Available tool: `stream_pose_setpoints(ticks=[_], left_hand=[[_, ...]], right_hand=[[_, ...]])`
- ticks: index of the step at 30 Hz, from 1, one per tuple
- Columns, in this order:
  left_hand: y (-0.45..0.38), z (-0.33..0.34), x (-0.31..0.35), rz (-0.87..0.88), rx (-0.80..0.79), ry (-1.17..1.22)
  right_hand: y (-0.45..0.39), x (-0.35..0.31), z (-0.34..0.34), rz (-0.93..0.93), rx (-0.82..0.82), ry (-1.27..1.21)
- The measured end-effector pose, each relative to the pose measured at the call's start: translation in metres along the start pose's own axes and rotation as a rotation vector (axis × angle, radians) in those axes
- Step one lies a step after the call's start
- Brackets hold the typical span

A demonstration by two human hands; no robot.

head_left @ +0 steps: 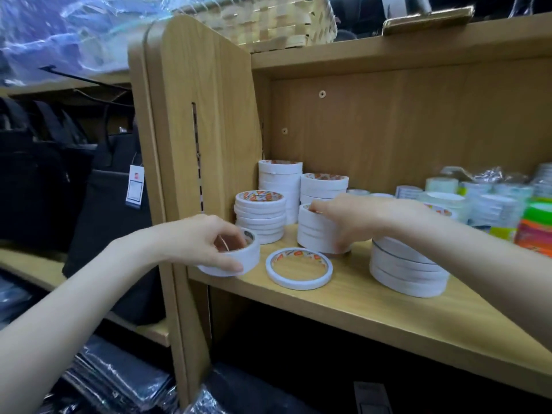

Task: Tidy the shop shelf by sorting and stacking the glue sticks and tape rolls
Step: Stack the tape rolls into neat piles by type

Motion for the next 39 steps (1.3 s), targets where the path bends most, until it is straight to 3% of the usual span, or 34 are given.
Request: stream_pose_setpoints(ticks=[4,8,11,18,24,28,32,36,39], left_hand=[[0.004,0.006,0.001,0.022,-0.028,-0.033],[0.009,0.0,0.003,0.04,-0.002,-0.07],[0.017,-0.011,0.004,0.056,0.077,-0.051],[0.011,-0.053,0.017,0.157,0.335,-0.016],[-0.062,-0.074,0.021,0.193,0.414,-0.176],[-0.127,-0.077,0.03,0.186,0.461,-0.218],[-0.171,-0.058,0.017,0.055,0.427,-0.209],[-0.149,-0.059,-0.02,-0.131,0.656,-0.215],[-0.125,-0.06,-0.04,-0.243,0.745,-0.097]], right_hand=[[0.025,-0.006,-0.01,-0.202,0.285,-0.319],[0.051,-0.025,0.014,-0.37,0.103,-0.368],[0.054,-0.024,0.025,-0.396,0.076,-0.456],[0.049,-0.001,0.012,-0.302,-0.014,-0.54],[0.031,0.045,-0.052,-0.057,0.398,-0.529],[0.009,0.077,-0.062,0.064,0.442,-0.479],[-0.028,0.092,-0.054,0.101,0.412,-0.429],[-0.064,0.083,-0.034,0.005,0.254,-0.37],[-0.081,0.08,-0.03,0.02,0.275,-0.32]])
Point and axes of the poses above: each hand's wrist, its own y-axis away from the middle knuckle, its own z-axis out of the palm, x = y × z, the point moved 5 cm from there along -y, towards the middle knuckle, and after that the axes turned 14 degrees about z, right-handed, at the moved point
